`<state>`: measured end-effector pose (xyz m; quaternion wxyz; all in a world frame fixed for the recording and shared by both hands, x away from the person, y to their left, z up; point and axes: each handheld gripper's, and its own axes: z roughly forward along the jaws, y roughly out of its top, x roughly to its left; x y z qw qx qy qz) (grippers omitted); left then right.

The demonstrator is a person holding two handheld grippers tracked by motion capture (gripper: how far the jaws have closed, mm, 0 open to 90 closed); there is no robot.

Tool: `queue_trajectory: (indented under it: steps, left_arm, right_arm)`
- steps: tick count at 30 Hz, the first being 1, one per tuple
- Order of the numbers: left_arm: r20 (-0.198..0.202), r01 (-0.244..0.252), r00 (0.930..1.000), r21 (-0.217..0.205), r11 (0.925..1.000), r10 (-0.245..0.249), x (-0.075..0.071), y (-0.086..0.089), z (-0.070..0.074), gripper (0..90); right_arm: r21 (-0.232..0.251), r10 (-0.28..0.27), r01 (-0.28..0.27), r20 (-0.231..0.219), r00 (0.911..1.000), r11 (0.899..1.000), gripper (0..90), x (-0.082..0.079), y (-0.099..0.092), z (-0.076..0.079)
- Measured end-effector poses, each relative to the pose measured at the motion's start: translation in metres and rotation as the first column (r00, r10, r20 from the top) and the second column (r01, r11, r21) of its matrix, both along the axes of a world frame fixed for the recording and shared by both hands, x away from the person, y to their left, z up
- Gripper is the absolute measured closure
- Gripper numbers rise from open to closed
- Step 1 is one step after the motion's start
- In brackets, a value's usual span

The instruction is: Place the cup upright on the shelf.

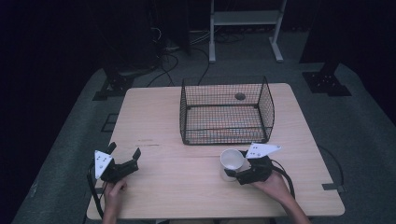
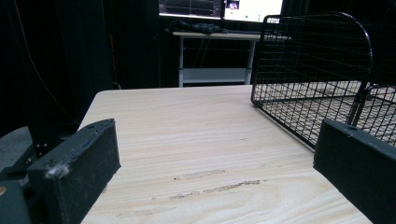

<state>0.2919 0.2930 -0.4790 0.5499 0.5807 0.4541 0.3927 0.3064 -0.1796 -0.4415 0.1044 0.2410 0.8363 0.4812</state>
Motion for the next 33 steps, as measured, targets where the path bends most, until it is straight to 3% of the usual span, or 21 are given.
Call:
queue_trajectory:
  steps: [7, 21, 33]
  left_arm:
    - [0.000, 0.003, 1.0000, 0.002, 1.0000, -0.003, 0.000, 0.000, 0.000, 0.0]
    - [-0.002, -0.001, 1.0000, -0.004, 1.0000, 0.001, 0.000, 0.000, 0.000, 0.0]
    - [-0.002, 0.001, 1.0000, -0.001, 1.0000, -0.001, 0.000, 0.000, 0.000, 0.0]
  right_arm:
    - [0.017, 0.019, -0.019, -0.031, 0.9993, 1.000, 19.5, 0.006, -0.004, 0.005]
    - [0.042, 0.065, -0.063, -0.045, 0.9969, 0.997, 19.6, 0.023, -0.007, 0.028]
    - [0.017, 0.120, -0.119, -0.022, 0.9926, 0.993, 19.6, 0.034, 0.001, 0.058]
